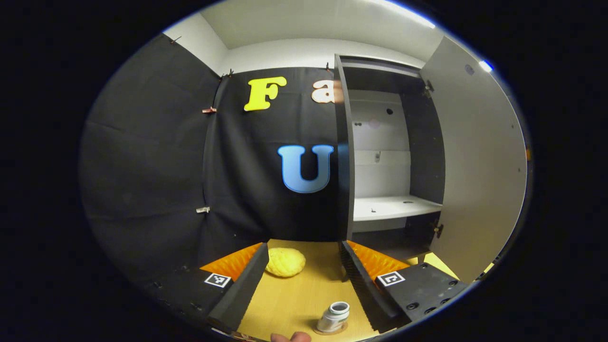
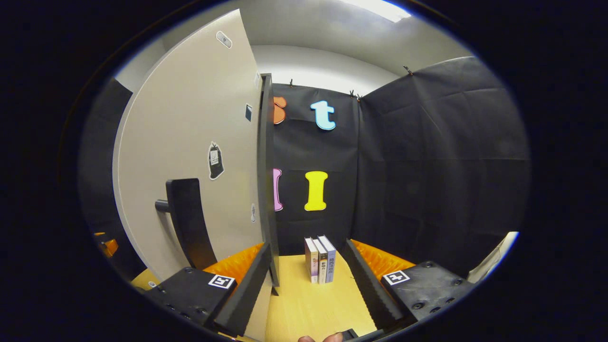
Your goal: Open the cabinet door with the right hand, grasp the bottle in the cabinet with the left hand and place it on the coaster, then close the cabinet door with the right hand.
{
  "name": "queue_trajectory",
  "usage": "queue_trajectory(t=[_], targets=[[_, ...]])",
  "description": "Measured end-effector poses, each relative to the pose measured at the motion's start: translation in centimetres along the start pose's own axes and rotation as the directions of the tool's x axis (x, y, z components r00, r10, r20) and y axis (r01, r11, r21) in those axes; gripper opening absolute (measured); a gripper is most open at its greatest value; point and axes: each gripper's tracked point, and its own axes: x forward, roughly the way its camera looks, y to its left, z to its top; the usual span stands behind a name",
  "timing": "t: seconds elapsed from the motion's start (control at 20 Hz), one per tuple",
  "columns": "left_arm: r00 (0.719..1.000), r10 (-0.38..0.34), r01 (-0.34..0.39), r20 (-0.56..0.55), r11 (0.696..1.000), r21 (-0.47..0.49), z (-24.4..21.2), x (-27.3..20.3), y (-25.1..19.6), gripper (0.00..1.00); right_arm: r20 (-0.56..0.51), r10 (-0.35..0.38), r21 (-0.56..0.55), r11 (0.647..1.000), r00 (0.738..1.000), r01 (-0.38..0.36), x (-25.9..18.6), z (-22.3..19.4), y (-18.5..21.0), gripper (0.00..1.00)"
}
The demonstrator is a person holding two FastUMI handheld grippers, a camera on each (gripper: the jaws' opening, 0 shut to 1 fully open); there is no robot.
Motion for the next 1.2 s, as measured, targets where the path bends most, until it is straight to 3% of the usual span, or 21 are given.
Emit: queue_trajectory(t=[0.25, 0.55, 0.75, 1.2], targets=[[1.0, 0.012, -0.011, -0.009, 0.999, 0.034, -0.1, 1.2, 1.9, 0.96, 0.0, 0.062, 0.028, 0.998, 0.998, -0.062, -0.2, -0.6, 6.2, 0.97], [0.999, 0.005, -0.008, -0.049, 0.999, -0.046, -1.5, 2.0, 2.9, 0.96, 0.004, 0.102, 0.026, 0.994, 0.995, -0.102, 0.5, -1.0, 12.1, 0.97], [0.998, 0.015, -0.018, -0.058, 0.999, -0.045, -1.8, 2.7, 3.9, 0.96, -0.001, 0.139, 0.031, 0.99, 0.99, -0.138, 1.6, -1.3, 15.7, 0.97], [0.998, 0.006, -0.008, -0.065, 0.999, -0.031, -1.8, 4.1, 5.1, 0.96, -0.044, 0.271, 0.058, 0.961, 0.961, -0.269, 4.3, -4.0, 25.2, 0.98]])
